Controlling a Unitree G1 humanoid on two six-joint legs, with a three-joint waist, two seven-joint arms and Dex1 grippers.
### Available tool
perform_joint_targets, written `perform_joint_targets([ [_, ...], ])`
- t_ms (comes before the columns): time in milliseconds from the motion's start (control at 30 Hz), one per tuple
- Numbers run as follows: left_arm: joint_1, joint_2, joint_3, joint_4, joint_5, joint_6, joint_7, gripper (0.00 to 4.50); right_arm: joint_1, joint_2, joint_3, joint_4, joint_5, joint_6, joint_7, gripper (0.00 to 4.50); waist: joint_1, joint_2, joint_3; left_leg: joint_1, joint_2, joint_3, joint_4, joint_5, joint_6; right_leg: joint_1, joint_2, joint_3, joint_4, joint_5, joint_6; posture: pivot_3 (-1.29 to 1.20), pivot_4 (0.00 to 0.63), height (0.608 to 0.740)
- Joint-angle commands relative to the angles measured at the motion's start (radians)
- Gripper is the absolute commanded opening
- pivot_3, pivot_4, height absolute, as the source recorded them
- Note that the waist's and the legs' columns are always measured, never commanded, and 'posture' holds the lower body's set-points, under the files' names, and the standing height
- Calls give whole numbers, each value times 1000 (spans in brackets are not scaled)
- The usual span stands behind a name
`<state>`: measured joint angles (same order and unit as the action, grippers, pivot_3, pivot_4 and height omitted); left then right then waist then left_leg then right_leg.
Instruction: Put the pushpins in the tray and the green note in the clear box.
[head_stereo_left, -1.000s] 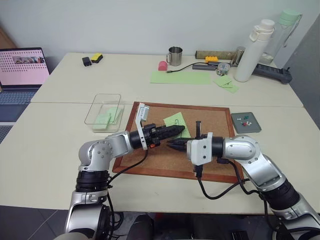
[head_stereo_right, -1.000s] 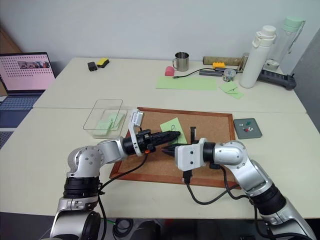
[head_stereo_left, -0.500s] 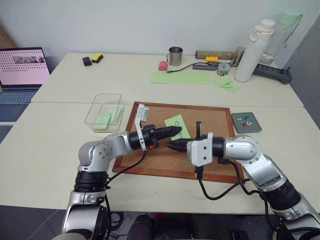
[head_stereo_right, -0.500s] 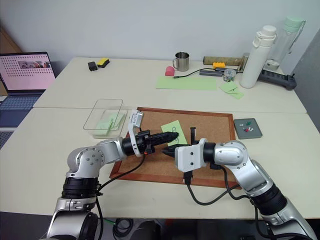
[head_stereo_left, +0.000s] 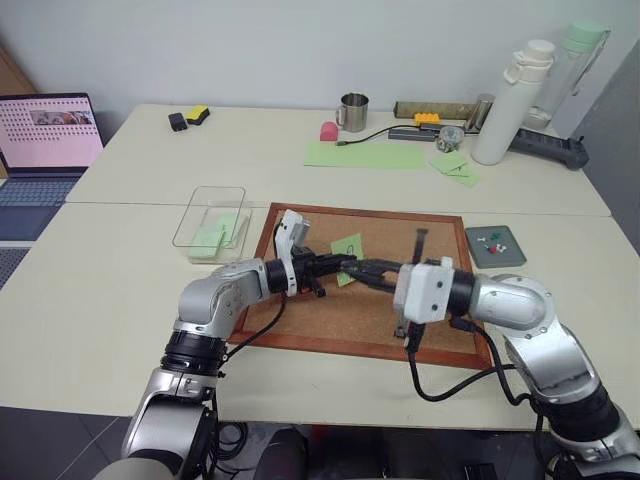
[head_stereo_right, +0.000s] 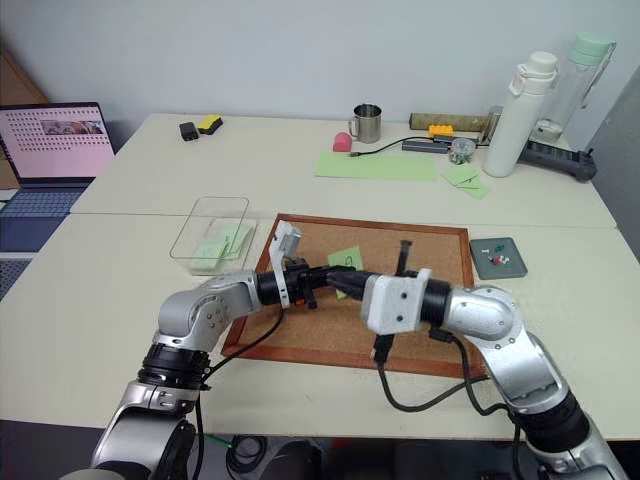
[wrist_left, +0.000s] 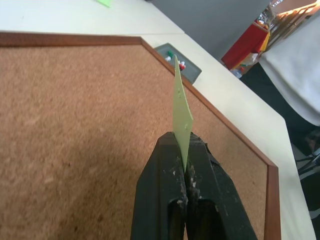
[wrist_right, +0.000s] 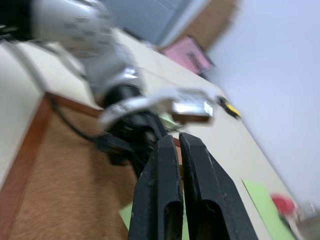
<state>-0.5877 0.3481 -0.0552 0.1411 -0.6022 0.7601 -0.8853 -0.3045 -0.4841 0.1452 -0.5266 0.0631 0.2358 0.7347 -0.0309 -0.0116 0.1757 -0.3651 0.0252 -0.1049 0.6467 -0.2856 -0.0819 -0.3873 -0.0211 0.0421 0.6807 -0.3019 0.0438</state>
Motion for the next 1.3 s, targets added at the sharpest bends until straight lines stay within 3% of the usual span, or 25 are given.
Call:
perform_joint_targets([
  [33,-26,14,-50,-176,2,-31,-52,32,16,84,-309,128,110,241,-227,0,0,-2,1,0,1,-1,0,0,0,0,0,-1,0,0,0,0,150,740],
  [400,-47,19,-307,-255,337,-444,-96,32,-154,69,-507,571,194,380,-360,0,-4,-1,1,2,1,5,-1,-2,4,-1,1,4,1,0,0,0,150,740],
  [667,-16,23,-298,-259,351,-460,-98,0,-183,42,-540,699,237,356,-364,1610,-3,0,2,0,1,6,-1,-2,4,-1,0,4,0,0,0,0,150,740],
  [1033,-12,13,-280,-256,348,-449,-78,0,-142,10,-513,680,244,326,-339,4060,-3,0,2,0,1,6,-1,-2,4,-1,0,4,0,0,0,0,150,740],
  [1300,-13,15,-272,-255,345,-443,-78,0,-143,6,-479,759,225,298,-338,4060,-3,0,2,1,1,6,-1,-2,4,-1,1,4,1,0,0,0,150,740],
])
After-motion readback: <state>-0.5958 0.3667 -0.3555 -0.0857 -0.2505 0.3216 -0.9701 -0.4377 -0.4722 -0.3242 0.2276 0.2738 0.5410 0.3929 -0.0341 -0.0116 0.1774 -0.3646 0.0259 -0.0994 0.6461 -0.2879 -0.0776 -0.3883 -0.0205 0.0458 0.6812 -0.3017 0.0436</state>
